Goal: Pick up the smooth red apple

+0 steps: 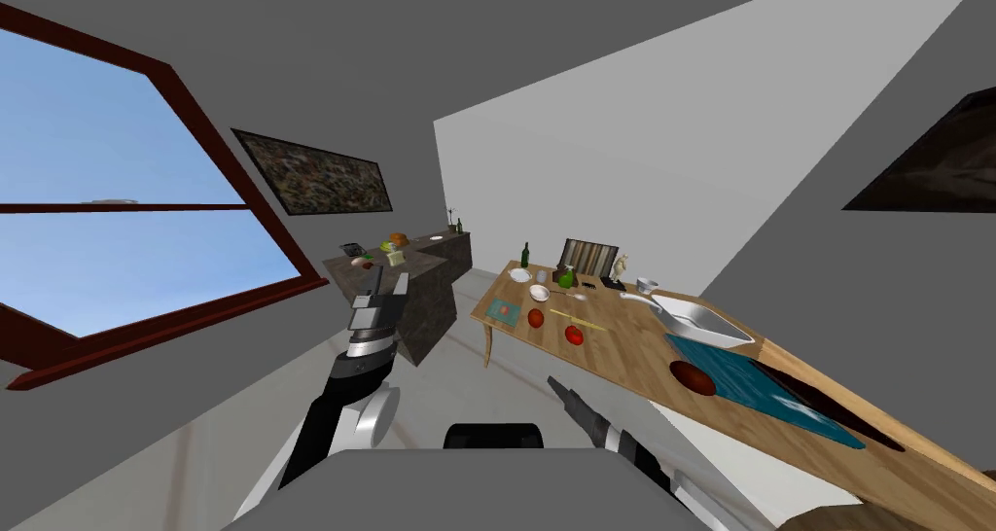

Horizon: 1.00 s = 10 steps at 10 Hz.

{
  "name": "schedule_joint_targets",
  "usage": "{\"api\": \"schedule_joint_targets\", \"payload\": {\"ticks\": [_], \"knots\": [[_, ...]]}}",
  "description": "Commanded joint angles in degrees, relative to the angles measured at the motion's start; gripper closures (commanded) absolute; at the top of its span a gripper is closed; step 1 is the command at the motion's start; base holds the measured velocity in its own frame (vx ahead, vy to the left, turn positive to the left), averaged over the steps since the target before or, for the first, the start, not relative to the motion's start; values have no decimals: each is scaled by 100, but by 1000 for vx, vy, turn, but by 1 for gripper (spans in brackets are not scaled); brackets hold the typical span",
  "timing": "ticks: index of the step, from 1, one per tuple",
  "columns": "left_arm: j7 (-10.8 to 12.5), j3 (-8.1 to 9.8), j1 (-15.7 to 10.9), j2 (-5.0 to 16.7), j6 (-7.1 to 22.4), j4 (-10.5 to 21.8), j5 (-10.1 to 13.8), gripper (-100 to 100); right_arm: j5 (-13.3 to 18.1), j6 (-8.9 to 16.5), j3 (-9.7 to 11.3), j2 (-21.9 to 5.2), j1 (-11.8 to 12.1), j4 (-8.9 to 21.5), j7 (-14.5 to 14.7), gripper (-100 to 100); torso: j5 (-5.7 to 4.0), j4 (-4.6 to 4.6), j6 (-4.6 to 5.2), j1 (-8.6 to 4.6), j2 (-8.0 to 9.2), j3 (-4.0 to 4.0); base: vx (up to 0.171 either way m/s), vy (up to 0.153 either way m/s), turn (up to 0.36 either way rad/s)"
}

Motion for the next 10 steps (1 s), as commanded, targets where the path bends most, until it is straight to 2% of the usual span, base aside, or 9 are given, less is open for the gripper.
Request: {"api": "schedule_joint_targets", "payload": {"ticks": [1, 2, 3, 4, 5, 6, 7, 9, 10], "knots": [[0, 0, 0, 0, 0, 0, 0, 0, 101, 22, 186, -286, -16, 286, -17, -100, 0, 0, 0, 0, 0, 0, 19, 51, 183], [0, 0, 0, 0, 0, 0, 0, 0, 101, 22, 186, -358, -16, 288, -17, -100, 0, -1, -3, 5, -4, -2, 23, 36, 81], [0, 0, 0, 0, 0, 0, 0, 0, 191, -27, 344, -566, -14, 566, -12, -100, 1, -1, 2, 2, -3, -2, 37, 46, 173], [0, 0, 0, 0, 0, 0, 0, 0, 191, -27, 344, -644, -14, 566, -12, -100, 1, -2, -2, 4, -8, -4, 30, 35, 91], [0, 0, 0, 0, 0, 0, 0, 0, 280, -83, 499, -835, -10, 840, -6, -100, 0, -2, 2, 3, -6, -4, 45, 65, 192], [0, 0, 0, 0, 0, 0, 0, 0, 280, -83, 499, -928, -10, 840, -6, -100, 3, -2, -1, 10, -10, -5, 36, 48, 84], [0, 0, 0, 0, 0, 0, 0, 0, 368, -145, 651, -1175, -3, 1039, 1, -100, 1, -2, 1, 8, -9, -5, 43, 58, 202], [0, 0, 1, 0, 0, 0, 0, 0, 368, -145, 651, -1207, -3, 1112, 1, -100, 2, -2, 1, 9, -12, -7, 36, 35, 37], [0, 0, 1, 0, 0, 0, 0, 0, 455, -213, 799, -1481, 6, 1300, 9, -100, 0, -1, 2, 0, -5, -3, 42, 45, 205]]}}
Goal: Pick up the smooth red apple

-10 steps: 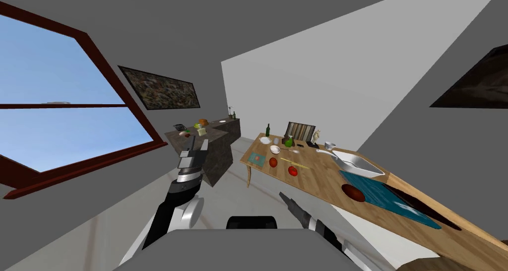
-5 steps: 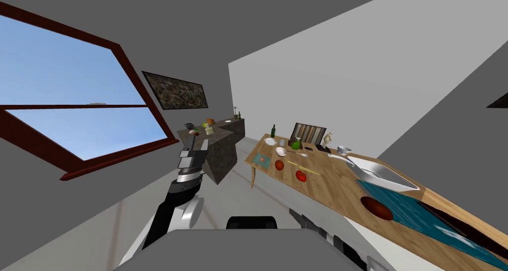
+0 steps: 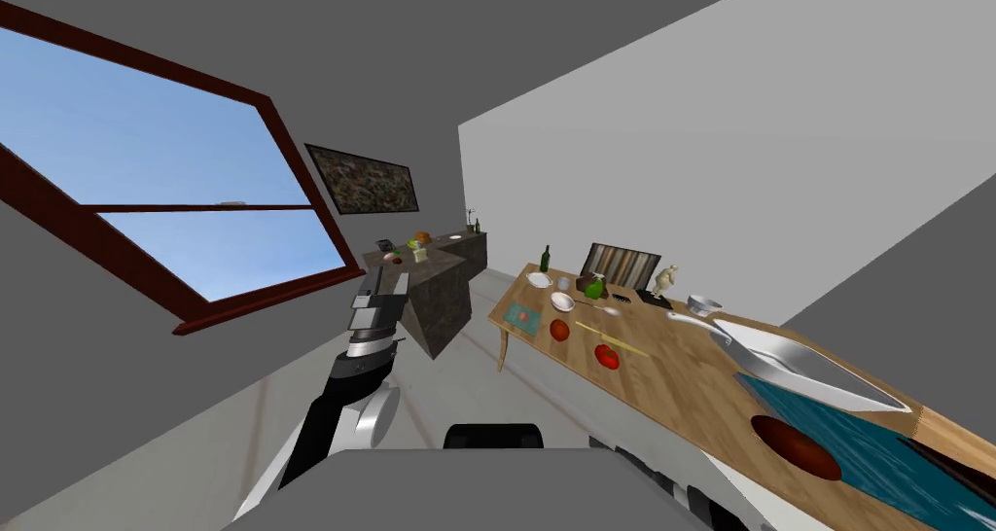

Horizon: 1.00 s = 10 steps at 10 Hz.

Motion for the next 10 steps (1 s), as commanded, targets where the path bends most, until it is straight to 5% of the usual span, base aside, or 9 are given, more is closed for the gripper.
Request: {"api": "schedule_joint_targets", "payload": {"ticks": [1, 6, 8, 10], "knots": [[0, 0, 0, 0, 0, 0, 0, 0, 127, -26, 226, -286, 0, 286, -16, -100, 0, 0, 0, 0, 0, 0, 97, 86, 345], [0, 0, 1, 0, 0, 0, 0, 0, 288, -183, 496, -920, 23, 826, 3, -100, 4, -4, 0, 15, -17, -10, 82, 68, 134], [0, 0, 1, 0, 0, 0, 0, 0, 434, -349, 737, -1371, 47, 1202, 24, -100, 4, -5, 0, 13, -22, -13, 131, 82, 262], [0, 1, 2, 0, 0, -1, 0, 0, 434, -349, 737, -1381, 47, 1277, 24, -100, 4, -8, 5, 21, -34, -21, 96, 55, 31]]}}
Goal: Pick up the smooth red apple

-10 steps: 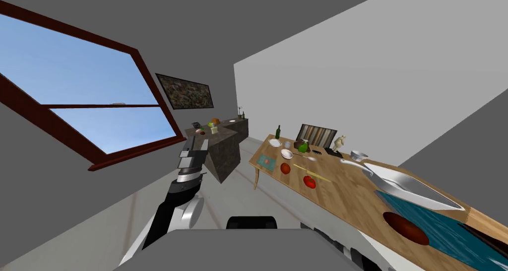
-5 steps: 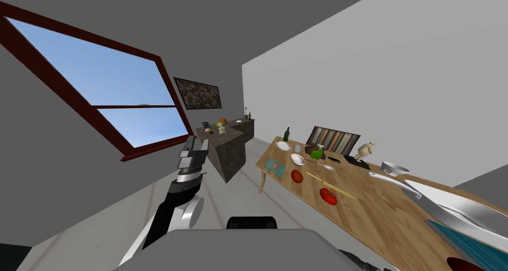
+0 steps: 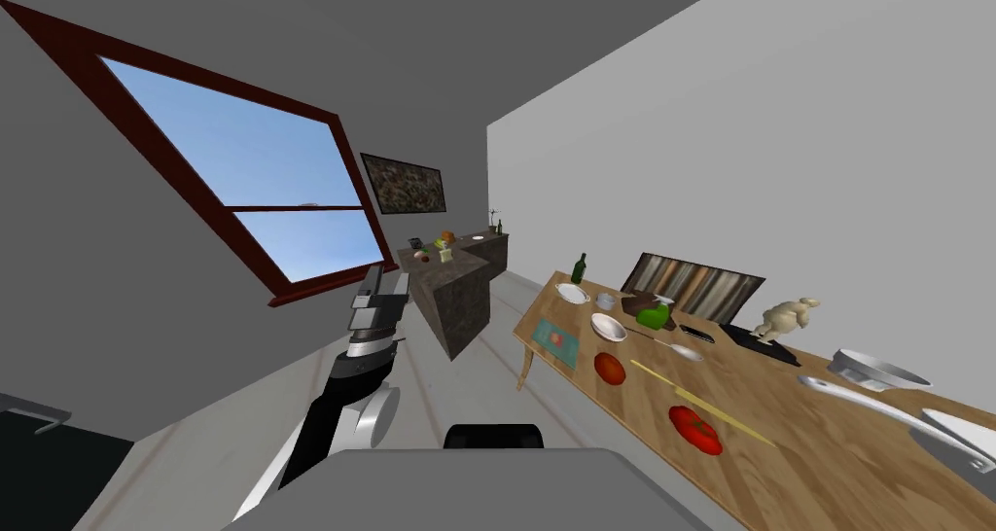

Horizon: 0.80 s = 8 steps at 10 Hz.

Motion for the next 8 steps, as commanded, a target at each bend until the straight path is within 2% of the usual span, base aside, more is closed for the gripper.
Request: {"api": "schedule_joint_targets", "payload": {"ticks": [1, 3, 4, 7, 8], "knots": [[0, 0, 0, 0, 0, 0, 0, 0, 27, -38, 32, 47, -47, 166, 7, -100, 0, 0, 0, 0, 0, 0, -5, 7, -13], [0, 0, -1, 0, 0, 1, 0, 0, 156, -206, 241, -363, -27, 509, 28, -100, -1, 5, -5, -3, 14, 10, 92, 69, 271], [0, -1, -1, 0, 0, 1, 0, 0, 156, -206, 241, -363, -27, 572, 28, -100, 2, -1, -11, 13, -16, -7, 140, 58, 131], [0, -1, 0, 0, 0, 0, 0, 0, 315, -449, 496, -870, -9, 1055, 59, -100, 6, -7, -10, 25, -38, -21, 183, 103, 236], [0, -1, 1, 0, 0, 0, 0, 0, 315, -449, 496, -870, -9, 1055, 59, -100, 9, -11, -9, 31, -54, -30, 174, 55, 79]]}}
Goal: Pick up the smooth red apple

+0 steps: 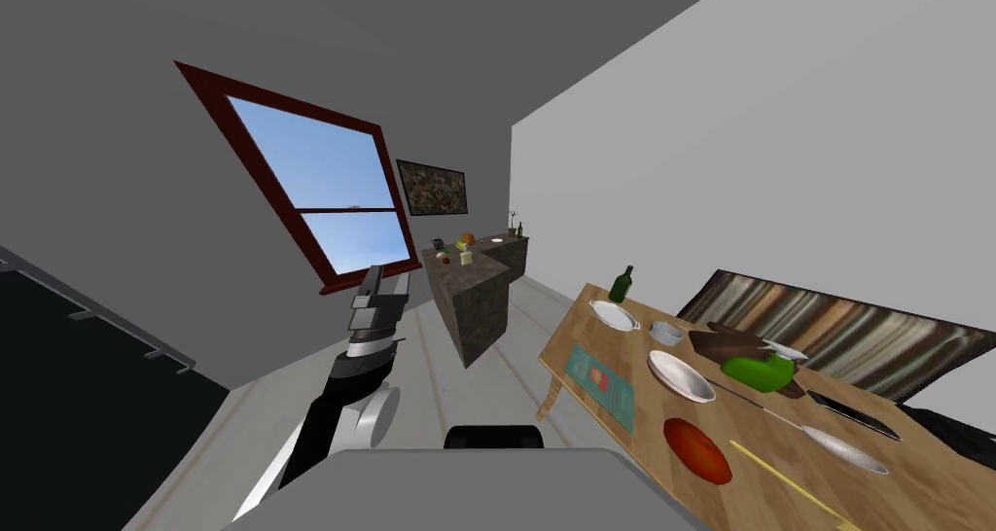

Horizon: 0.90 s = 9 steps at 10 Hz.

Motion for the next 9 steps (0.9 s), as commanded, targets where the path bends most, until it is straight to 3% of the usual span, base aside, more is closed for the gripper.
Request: {"api": "schedule_joint_targets", "payload": {"ticks": [1, 3, 7, 8, 9], "knots": [[0, 0, 0, 0, 0, 0, 0, 0, 82, -87, 106, -94, -34, 220, 26, -100, 0, 0, 0, 0, 0, 0, 137, 44, 109], [0, 0, -1, 0, 0, 1, 0, 0, 154, -223, 221, -313, -33, 418, 44, -100, -1, 3, -6, -7, 8, 5, 173, 51, 258], [0, 0, -1, 0, 0, 0, 0, 0, 234, -396, 343, -535, -45, 613, 68, -100, 0, 6, -2, 0, 24, 14, 133, 52, 134], [0, 0, -1, 0, 0, 0, 0, 0, 205, -346, 310, -488, -24, 568, 78, -100, 0, 4, -3, 2, 14, 9, 77, 22, 43], [0, 0, -1, 0, 0, 0, 0, 0, 211, -360, 314, -495, -30, 577, 76, 0, -2, 8, 4, -7, 39, 22, 14, 4, -5]]}}
